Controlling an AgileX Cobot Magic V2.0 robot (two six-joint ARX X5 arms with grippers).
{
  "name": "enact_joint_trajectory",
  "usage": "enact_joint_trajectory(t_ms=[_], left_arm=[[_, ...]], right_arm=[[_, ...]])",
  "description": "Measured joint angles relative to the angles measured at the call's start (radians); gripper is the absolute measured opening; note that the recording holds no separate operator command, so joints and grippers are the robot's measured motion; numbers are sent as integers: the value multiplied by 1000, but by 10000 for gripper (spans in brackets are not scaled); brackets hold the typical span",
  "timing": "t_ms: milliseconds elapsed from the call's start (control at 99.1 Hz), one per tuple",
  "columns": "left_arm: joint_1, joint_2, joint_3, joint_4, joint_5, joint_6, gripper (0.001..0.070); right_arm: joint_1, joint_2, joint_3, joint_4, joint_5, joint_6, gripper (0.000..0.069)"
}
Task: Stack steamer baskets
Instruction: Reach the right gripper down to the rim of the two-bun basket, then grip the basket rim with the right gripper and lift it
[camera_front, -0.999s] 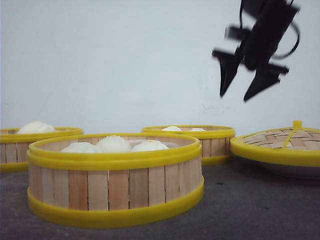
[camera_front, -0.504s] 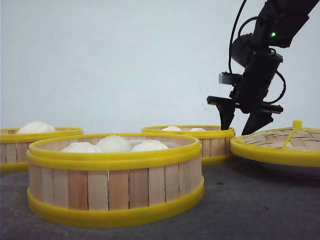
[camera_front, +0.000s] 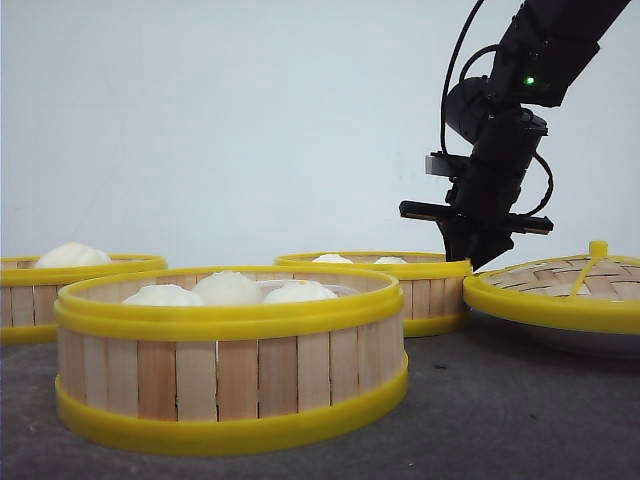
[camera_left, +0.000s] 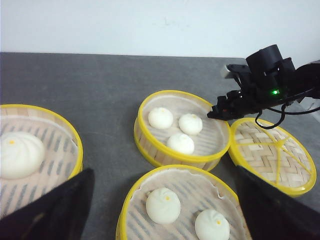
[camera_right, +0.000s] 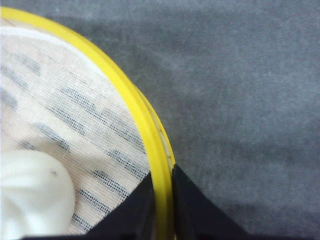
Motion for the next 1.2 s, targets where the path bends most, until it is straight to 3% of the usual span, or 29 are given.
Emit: enact_joint_trajectory(t_ms=[151,474,767,1019,1200], left_arm=[[0,0,0,-17,0,8,548],[0,-34,0,-63,0,11,548],[0,-138,0,-129,0,19,548],[0,-214,0,-177,0,23,548],[0,-248,0,-196,1,23,548]], right_arm=[[-6,0,21,-14,2,67,25],[-19,-123,230,-204,-59,72,25],[44,-383,270,-372,-158,-22,24],[200,-427,270,-503,-151,-110,24],[309,-426,259,-531,-90,-147,24]])
